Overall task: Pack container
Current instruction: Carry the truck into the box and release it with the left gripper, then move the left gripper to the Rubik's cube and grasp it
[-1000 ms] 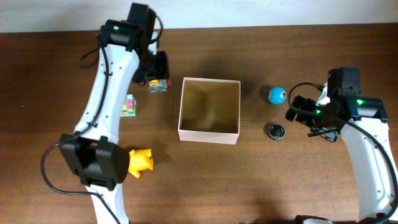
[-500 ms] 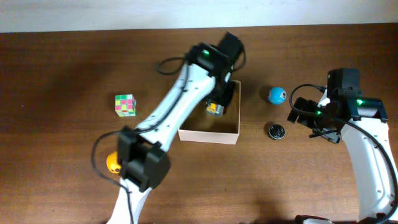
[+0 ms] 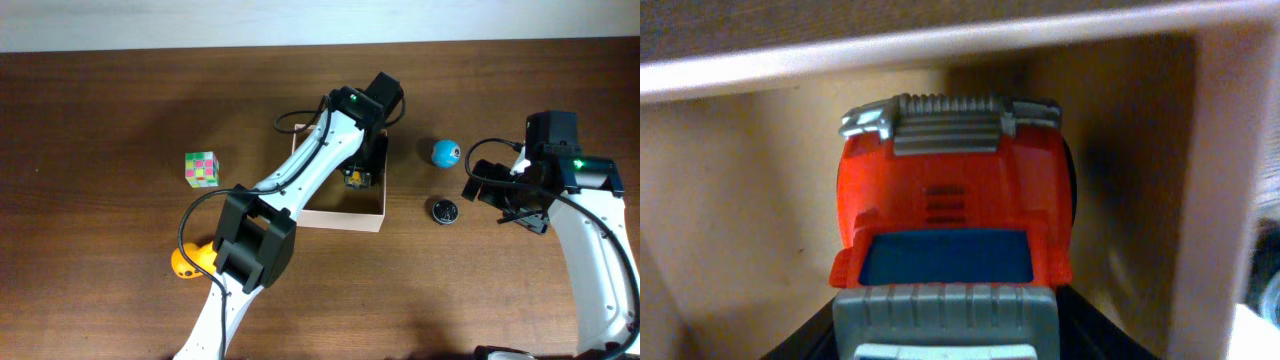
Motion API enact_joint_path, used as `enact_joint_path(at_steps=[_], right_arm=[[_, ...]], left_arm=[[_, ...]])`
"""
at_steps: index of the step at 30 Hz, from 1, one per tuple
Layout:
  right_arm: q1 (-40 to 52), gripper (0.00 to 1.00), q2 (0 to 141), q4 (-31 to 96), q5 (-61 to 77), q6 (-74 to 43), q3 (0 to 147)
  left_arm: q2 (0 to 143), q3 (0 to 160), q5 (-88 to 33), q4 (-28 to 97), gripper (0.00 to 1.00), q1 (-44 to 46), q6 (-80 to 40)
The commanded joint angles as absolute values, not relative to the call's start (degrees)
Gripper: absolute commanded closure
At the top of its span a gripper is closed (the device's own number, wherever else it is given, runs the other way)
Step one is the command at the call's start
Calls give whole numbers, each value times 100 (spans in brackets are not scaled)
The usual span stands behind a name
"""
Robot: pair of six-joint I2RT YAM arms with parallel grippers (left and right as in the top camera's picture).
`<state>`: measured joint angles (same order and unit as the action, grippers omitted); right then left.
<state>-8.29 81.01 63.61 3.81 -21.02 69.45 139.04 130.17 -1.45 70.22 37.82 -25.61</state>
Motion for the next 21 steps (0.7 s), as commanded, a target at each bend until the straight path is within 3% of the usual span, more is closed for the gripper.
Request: enact_joint_path(at_steps=[1, 4, 12, 21], right_arm=[[-875, 1, 8114, 6366, 248, -2145, 7035], [-875, 1, 8114, 6368, 248, -2145, 7035], [-875, 1, 8117, 6372, 250, -2145, 7035], [-875, 1, 8114, 6418, 250, -2147, 7035]], left_arm=[[13957, 13045, -244, 6921, 43, 3798, -2759], [13948, 13067, -167, 6934, 2, 3793, -2733], [13708, 13906, -19, 7902, 1, 3667, -2724], [12755, 15275, 1315, 9557, 1, 3020, -2340]])
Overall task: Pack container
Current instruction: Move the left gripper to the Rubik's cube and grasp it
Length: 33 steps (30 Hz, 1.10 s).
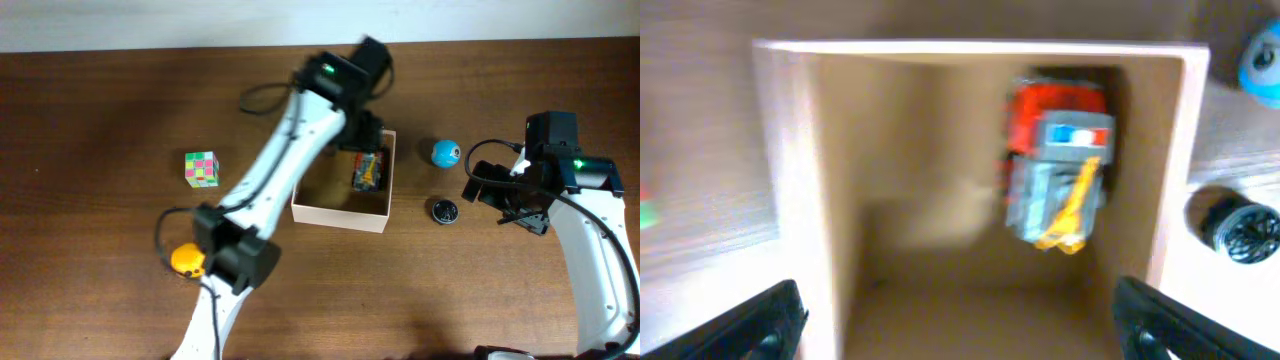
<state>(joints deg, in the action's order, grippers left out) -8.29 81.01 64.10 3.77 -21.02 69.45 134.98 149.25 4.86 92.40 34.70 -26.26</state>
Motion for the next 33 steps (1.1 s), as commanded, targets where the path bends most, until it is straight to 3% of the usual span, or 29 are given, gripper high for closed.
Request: enact_joint_path(at_steps=[1, 4, 14, 33], right_arm=[[-875, 1, 8114, 6423, 250, -2147, 7035], [-875, 1, 8117, 6436, 250, -2147, 7035], [-875, 1, 8117, 6567, 248, -2147, 7035], [-875, 1, 8117, 6558, 248, -2150, 7035]], left_arm=[[12654, 15270, 1483, 9671, 1, 2853, -2252], [12501, 15179, 1020, 9671, 1, 2263, -1498], [12501, 13220, 274, 9657, 1, 449, -1216], [12501, 9874, 93, 6801, 1, -259, -425]])
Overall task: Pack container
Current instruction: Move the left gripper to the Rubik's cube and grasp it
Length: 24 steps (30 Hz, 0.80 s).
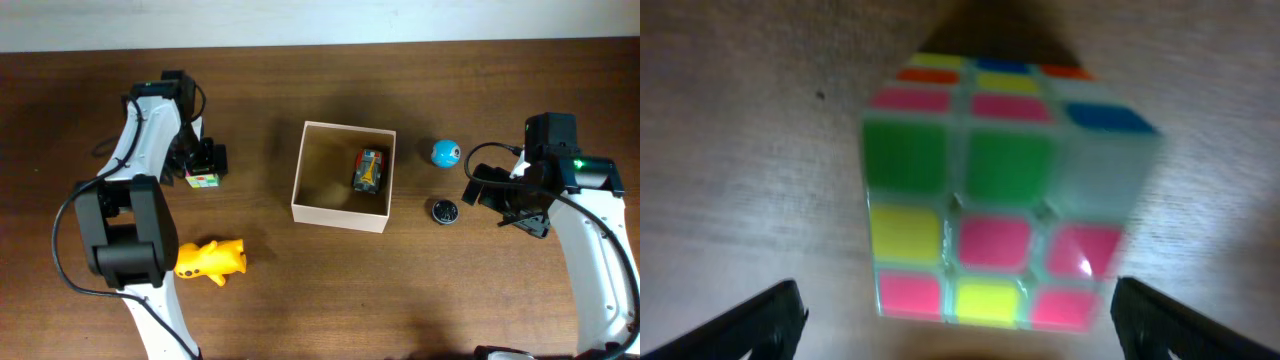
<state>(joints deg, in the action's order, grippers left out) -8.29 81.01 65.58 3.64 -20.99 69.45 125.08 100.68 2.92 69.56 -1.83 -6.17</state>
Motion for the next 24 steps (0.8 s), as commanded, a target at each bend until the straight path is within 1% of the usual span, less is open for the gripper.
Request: enact_joint_path(at_steps=[1, 6, 9, 11, 13, 19, 24], right_arm=[[-875, 1, 8117, 6558, 248, -2150, 7035], [-875, 1, 8117, 6560, 250, -2150, 7035], [-875, 1, 8117, 6558, 250, -2150, 7035], [-875, 1, 8117, 6560, 248, -2150, 7035], [-875, 2, 8117, 6560, 250, -2150, 7035], [-875, 1, 8117, 6560, 250, -2150, 7035], [-875, 1, 8117, 6560, 250, -2150, 7035]], left_arm=[[12501, 9819, 78, 6716, 3, -270, -425], [12501, 9732, 78, 6464, 24, -272, -423], [12501, 9732, 75, 6381, 30, -272, -423], [12501, 9732, 45, 6379, 41, -272, -423], [12477, 9734, -80, 6405, 47, -272, -421], [12084, 9872, -370, 6543, 48, -222, -419], [11371, 10309, -375, 6823, 47, 84, -421]])
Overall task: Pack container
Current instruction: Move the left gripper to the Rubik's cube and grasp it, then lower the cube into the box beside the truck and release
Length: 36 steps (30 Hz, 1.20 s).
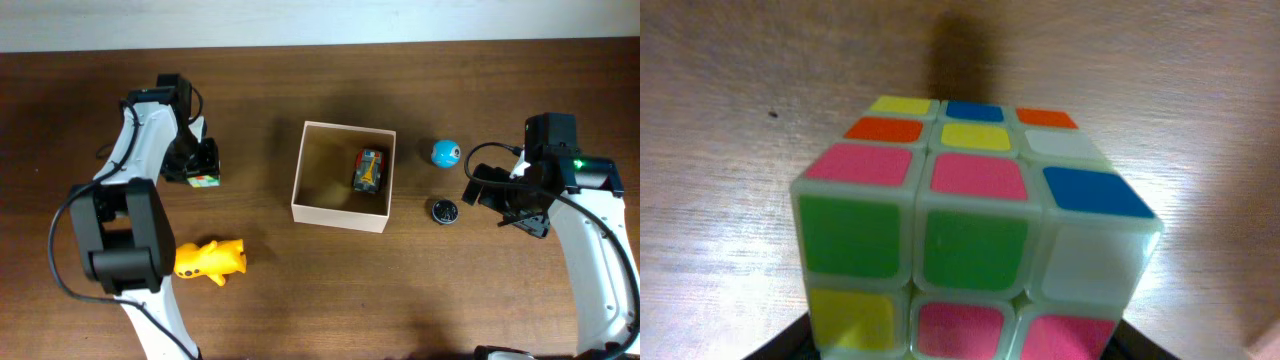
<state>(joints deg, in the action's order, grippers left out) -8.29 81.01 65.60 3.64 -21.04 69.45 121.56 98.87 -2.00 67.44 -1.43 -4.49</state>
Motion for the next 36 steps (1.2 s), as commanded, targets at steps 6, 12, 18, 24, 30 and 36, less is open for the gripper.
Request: enact_joint_path(at_steps=[6, 12, 18, 24, 30, 36], right_arm=[[-875, 1, 8117, 6563, 250, -2150, 7035], [-875, 1, 8117, 6560, 250, -2150, 7035], [-875, 1, 8117, 6567, 250, -2150, 7035], [-875, 2, 8117, 6569, 248, -2150, 7035], [-875, 1, 8117, 6567, 248, -2150, 7035], [-875, 1, 8117, 6569, 248, -2147, 7035]], left_arm=[[10278, 10580, -370, 6993, 47, 1166, -425], [10147, 10549, -331, 6768, 46, 2368, -740], [10809, 10477, -263, 6326, 46, 2856, -1258], [11710, 10477, -283, 5946, 46, 3004, -1592], [12368, 10477, -259, 5892, 46, 3011, -1715], [12665, 10477, 110, 5728, 40, 2995, -1715]])
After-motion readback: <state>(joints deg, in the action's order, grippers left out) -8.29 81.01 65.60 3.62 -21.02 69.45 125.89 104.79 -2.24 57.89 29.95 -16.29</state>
